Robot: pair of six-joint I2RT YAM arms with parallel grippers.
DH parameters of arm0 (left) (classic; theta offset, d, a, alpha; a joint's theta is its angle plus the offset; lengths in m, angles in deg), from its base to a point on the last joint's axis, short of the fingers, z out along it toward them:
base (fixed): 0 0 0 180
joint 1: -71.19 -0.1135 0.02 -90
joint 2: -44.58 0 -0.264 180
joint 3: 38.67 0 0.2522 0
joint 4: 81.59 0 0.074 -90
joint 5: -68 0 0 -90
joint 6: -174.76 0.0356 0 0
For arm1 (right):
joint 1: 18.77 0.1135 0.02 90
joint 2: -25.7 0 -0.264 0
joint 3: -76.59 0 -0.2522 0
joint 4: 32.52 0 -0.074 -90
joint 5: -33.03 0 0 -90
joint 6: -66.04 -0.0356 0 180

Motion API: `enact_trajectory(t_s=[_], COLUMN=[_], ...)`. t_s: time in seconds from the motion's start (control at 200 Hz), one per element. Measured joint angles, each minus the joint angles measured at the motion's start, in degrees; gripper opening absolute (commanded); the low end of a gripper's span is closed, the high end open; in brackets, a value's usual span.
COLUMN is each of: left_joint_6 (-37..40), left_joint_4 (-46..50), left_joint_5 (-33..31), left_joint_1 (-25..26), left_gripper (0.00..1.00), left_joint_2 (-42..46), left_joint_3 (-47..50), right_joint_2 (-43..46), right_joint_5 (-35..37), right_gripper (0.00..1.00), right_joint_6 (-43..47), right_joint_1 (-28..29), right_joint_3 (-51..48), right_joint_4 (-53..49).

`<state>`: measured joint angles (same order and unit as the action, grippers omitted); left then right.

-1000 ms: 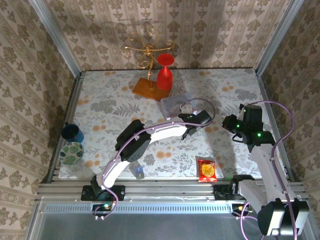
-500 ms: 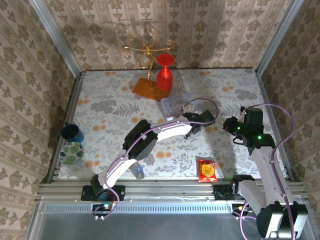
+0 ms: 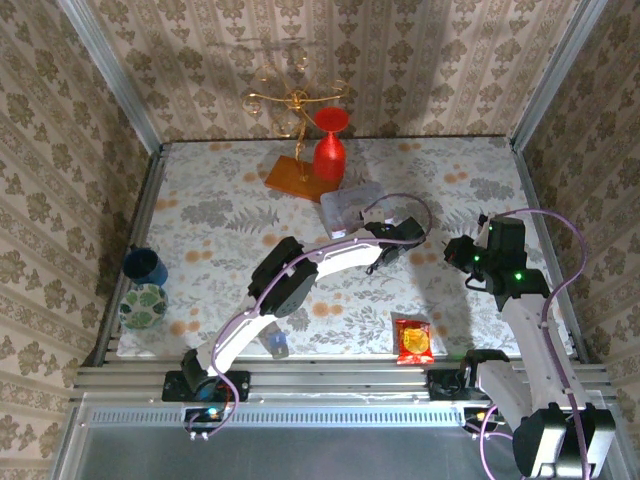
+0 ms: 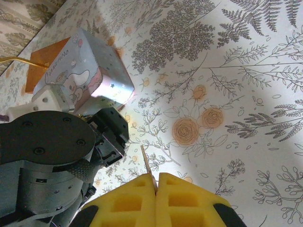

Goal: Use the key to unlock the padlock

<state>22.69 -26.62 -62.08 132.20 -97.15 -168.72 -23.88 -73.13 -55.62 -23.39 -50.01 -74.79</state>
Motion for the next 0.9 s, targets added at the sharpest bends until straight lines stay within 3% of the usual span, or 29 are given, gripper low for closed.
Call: enact_trajectory(t_s=[0.57, 0.895], left_joint_6=[0.9, -3.1], left_joint_4=[-2.2, -5.8], left_joint_5=[3.3, 11.3], left_joint_1=[-0.8, -2.6], left_gripper=[0.00, 0.00], left_joint_2=[2.9, 11.8], left_joint_3=[3.9, 13.4], right_joint_2=[2.4, 8.9], right_joint_5=[-1.0, -5.2], right_gripper=[0.00, 0.00], right_joint_6=[-0.6, -6.3], right_joint_1=[0.0, 0.2], right_joint_3=[-4.9, -16.2], right_joint_4=[1.2, 8.9])
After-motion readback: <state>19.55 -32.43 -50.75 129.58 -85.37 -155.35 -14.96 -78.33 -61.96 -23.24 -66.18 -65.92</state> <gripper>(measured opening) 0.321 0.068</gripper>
